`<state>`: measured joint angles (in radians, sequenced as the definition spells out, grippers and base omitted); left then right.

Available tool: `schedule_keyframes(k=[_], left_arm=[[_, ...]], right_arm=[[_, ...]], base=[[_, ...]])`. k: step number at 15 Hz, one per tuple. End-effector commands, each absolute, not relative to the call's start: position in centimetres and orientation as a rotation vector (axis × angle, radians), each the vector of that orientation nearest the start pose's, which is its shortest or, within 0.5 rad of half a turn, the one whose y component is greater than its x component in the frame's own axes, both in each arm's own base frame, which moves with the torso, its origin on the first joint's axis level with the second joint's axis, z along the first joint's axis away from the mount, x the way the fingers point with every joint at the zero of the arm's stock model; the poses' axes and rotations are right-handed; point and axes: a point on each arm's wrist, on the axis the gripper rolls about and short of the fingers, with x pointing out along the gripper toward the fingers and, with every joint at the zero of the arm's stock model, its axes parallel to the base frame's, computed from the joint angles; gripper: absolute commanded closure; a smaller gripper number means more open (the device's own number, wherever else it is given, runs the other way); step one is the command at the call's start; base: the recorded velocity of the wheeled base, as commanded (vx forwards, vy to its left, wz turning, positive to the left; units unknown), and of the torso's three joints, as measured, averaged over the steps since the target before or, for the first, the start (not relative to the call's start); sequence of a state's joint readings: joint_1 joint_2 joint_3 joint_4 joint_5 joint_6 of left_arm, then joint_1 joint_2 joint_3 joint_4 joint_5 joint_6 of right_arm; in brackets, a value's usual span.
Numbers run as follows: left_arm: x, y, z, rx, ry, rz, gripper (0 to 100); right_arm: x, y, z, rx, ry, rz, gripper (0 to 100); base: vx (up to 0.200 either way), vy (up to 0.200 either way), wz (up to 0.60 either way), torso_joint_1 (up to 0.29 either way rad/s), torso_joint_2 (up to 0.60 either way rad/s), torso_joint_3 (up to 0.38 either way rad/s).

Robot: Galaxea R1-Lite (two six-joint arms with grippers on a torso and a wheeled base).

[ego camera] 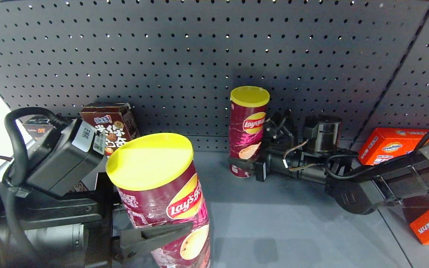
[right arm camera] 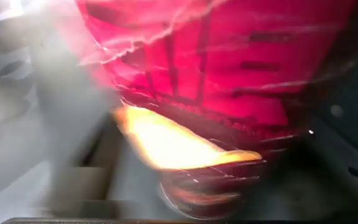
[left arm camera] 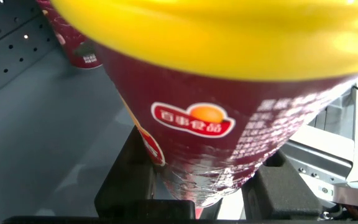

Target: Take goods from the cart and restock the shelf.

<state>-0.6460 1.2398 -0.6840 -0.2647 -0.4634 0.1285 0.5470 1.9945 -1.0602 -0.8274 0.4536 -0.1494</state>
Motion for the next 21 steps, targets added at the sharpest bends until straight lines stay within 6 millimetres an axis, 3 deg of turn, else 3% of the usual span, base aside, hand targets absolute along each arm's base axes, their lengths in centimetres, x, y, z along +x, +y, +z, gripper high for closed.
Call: schedule_keyframes(k=[1, 4, 8, 14, 21], left_arm=[[14.3, -12.0, 22.8, 0.142, 0.231, -1.119, 100], [14.3, -12.0, 22.7, 0.142, 0.233, -1.119, 100], [14.2, -12.0, 22.8, 0.142, 0.229, -1.118, 100], [14.2, -11.9, 22.9, 0.141, 0.224, -1.111, 100], [14.3, -12.0, 23.2, 0.141, 0.216, -1.107, 100]], right_arm=[[32.6, 21.3, 16.5, -0.141, 0.034, 1.012, 100], [31.9, 21.5, 16.7, -0.142, 0.033, 1.024, 100], [29.6, 20.6, 18.4, -0.142, 0.011, 1.016, 100], [22.5, 19.7, 21.9, -0.141, -0.054, 0.949, 100], [16.3, 19.5, 20.4, -0.112, 0.019, 0.929, 100]], base=[[0.0, 0.0, 0.0, 0.0, 0.0, 0.0], [0.0, 0.0, 0.0, 0.0, 0.0, 0.0], [0.0, 0.0, 0.0, 0.0, 0.0, 0.0], [0.0, 0.0, 0.0, 0.0, 0.0, 0.0], [0.0, 0.0, 0.0, 0.0, 0.0, 0.0]])
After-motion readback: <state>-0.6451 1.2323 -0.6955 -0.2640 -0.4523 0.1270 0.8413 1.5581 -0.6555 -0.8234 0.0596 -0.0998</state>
